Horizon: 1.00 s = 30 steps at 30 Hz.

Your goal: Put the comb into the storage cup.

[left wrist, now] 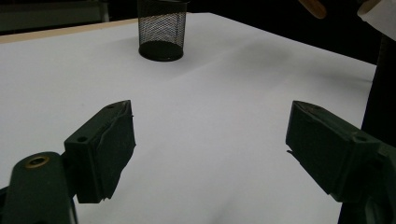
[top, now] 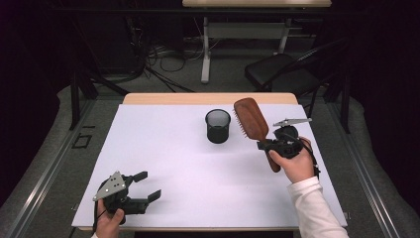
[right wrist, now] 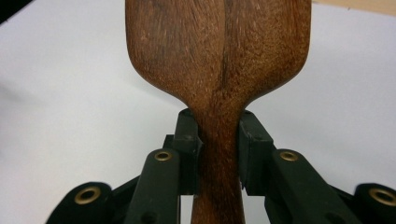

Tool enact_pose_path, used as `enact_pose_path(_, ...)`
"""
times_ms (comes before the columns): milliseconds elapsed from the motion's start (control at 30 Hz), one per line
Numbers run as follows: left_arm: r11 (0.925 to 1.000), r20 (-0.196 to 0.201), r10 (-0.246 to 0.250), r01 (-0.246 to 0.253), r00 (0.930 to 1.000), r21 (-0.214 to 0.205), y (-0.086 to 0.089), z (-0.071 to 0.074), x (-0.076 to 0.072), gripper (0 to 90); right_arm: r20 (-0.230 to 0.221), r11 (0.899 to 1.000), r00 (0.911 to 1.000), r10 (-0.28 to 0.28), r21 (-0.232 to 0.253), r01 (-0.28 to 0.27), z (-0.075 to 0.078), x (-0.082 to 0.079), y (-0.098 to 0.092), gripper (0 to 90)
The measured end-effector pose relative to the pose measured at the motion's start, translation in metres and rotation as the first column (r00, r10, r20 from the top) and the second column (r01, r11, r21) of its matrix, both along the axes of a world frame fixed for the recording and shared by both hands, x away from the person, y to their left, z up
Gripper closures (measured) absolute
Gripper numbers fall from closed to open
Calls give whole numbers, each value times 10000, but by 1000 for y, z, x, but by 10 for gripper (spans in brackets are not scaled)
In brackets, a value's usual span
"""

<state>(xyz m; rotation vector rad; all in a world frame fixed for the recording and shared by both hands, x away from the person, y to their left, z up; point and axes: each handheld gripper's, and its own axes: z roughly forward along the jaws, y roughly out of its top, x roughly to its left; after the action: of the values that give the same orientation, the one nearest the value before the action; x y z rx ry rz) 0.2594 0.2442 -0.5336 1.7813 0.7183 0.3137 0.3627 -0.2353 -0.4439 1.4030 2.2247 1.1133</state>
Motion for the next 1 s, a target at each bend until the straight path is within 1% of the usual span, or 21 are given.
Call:
enact_pose_path(167, 10000, -58, 47, -46, 10000, 78, -1, -1, 2, 158, 327, 9994, 9993, -178, 289, 169, 6, 4, -4, 723)
enact_pose_path(233, 9999, -98, 48, -47, 9999, 116, -1, -1, 3, 158, 449, 9994, 9989, -133, 319, 119, 6, 6, -4, 723)
enact_pose_path(300, 9999, -107, 67, -66, 9999, 108, -2, -2, 4, 159, 642, 9997, 9979, -129, 218, 115, 6, 7, -3, 723)
enact_pose_path(367, 10000, 12, 24, -24, 10000, 82, -2, 0, 4, 158, 791, 9998, 9968, -104, 174, 91, 6, 8, -2, 723)
enact_pose_path(400, 10000, 50, 60, -61, 10000, 20, -2, 0, 3, 158, 886, 9998, 9961, -15, 190, -2, 5, 8, -1, 723)
enact_pose_path(467, 9999, 94, 126, -127, 9999, 58, -1, 0, 3, 158, 1031, 9997, 9947, 66, 213, -89, 5, 10, 0, 723)
enact_pose_path(567, 9997, 50, 225, -226, 9997, 35, -1, 0, 4, 158, 1100, 9992, 9938, 163, 348, -202, 4, 13, 4, 723)
enact_pose_path(667, 9997, 20, 245, -245, 9997, 41, 0, -1, 4, 159, 1275, 9994, 9913, 329, 83, -342, 3, 16, 10, 723)
enact_pose_path(767, 9993, -17, 362, -362, 9993, 110, 1, -1, 4, 159, 1443, 9986, 9882, 513, 41, -525, 3, 17, 16, 723)
enact_pose_path(800, 9993, -22, 372, -371, 9993, 94, 1, -1, 4, 158, 1565, 9982, 9859, 593, 4, -601, 2, 17, 18, 723)
enact_pose_path(867, 9992, -27, 399, -399, 9992, 81, 1, -1, 4, 158, 1718, 9976, 9829, 664, 67, -686, 2, 17, 21, 723)
enact_pose_path(1000, 9992, -19, 386, -386, 9993, 123, 1, 0, 3, 158, 2140, 9955, 9730, 867, 183, -928, 1, 12, 29, 723)
